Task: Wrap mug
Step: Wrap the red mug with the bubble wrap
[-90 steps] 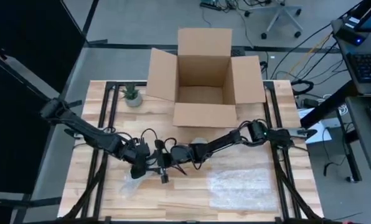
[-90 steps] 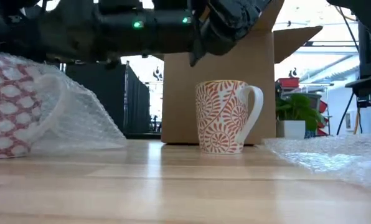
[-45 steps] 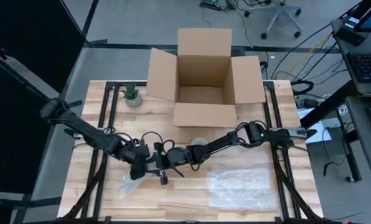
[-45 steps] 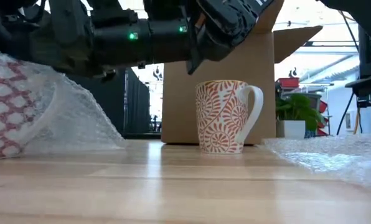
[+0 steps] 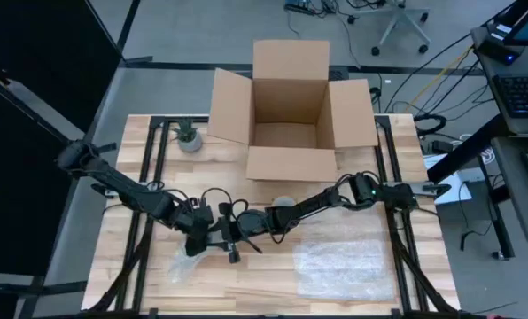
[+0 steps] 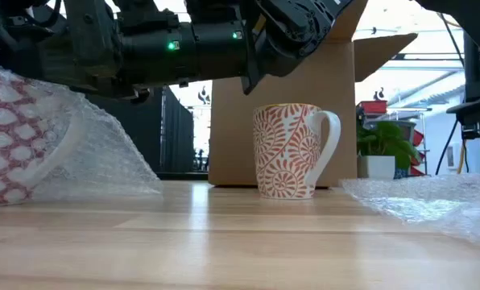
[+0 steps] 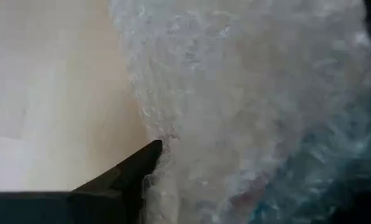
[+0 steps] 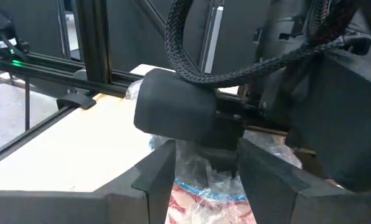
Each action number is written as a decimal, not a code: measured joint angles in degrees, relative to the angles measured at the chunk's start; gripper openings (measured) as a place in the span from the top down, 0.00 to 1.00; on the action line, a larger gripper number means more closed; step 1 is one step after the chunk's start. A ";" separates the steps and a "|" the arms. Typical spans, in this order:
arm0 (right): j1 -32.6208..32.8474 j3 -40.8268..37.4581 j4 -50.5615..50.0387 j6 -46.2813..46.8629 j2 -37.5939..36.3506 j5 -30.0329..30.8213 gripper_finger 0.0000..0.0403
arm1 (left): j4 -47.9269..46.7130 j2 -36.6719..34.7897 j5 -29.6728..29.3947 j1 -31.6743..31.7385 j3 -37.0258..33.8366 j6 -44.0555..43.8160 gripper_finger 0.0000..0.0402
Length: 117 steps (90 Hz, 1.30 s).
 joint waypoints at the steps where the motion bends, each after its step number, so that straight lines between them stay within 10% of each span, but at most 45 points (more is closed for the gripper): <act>1: 0.00 0.00 0.00 -0.05 0.00 0.00 0.61 | -0.27 0.00 0.01 0.00 0.18 0.02 0.48; 117: 0.11 -0.11 -0.35 -1.41 -0.11 0.00 0.61 | -5.40 -4.90 -0.23 -0.22 4.19 -1.46 0.48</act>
